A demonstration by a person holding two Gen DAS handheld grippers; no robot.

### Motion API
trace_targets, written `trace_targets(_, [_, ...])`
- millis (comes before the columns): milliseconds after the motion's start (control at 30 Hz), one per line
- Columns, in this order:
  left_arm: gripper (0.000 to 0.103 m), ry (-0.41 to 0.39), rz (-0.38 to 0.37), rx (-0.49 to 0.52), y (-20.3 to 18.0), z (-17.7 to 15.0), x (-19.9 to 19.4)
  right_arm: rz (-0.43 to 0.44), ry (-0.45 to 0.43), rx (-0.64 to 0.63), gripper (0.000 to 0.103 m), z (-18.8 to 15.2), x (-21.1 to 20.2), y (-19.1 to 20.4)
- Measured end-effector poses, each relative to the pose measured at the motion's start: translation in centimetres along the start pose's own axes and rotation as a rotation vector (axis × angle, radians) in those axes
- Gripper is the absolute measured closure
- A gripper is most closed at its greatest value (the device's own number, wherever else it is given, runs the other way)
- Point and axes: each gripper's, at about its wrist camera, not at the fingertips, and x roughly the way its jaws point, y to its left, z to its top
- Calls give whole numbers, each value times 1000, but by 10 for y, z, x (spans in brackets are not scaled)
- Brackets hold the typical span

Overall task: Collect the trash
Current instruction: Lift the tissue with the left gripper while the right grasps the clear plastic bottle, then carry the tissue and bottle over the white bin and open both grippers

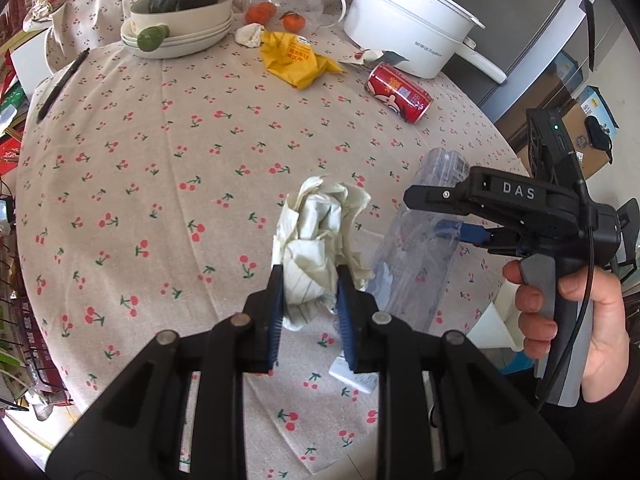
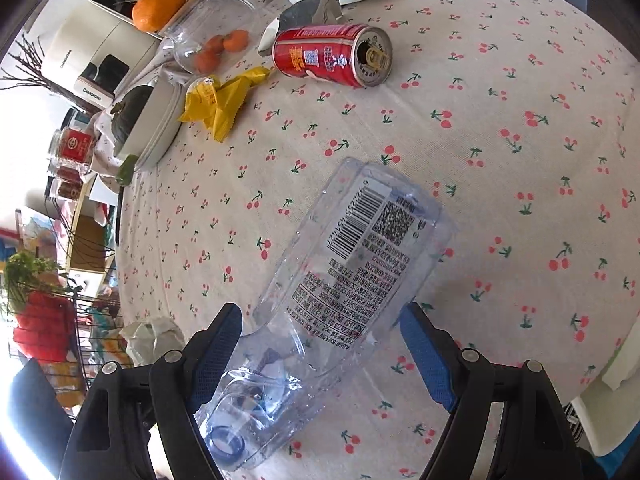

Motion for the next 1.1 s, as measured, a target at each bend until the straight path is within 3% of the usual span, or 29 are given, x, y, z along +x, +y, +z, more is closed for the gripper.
trace_targets(200, [77, -27, 40, 8, 8, 2, -7, 63, -8, 11, 36, 6, 1, 3])
trace_targets(433, [77, -47, 29, 41, -6, 6, -12, 82, -83, -35, 37, 9, -37, 1])
trace_targets(1100, [77, -63, -104, 226, -131, 25, 3, 39, -353, -77, 40, 1, -189, -85])
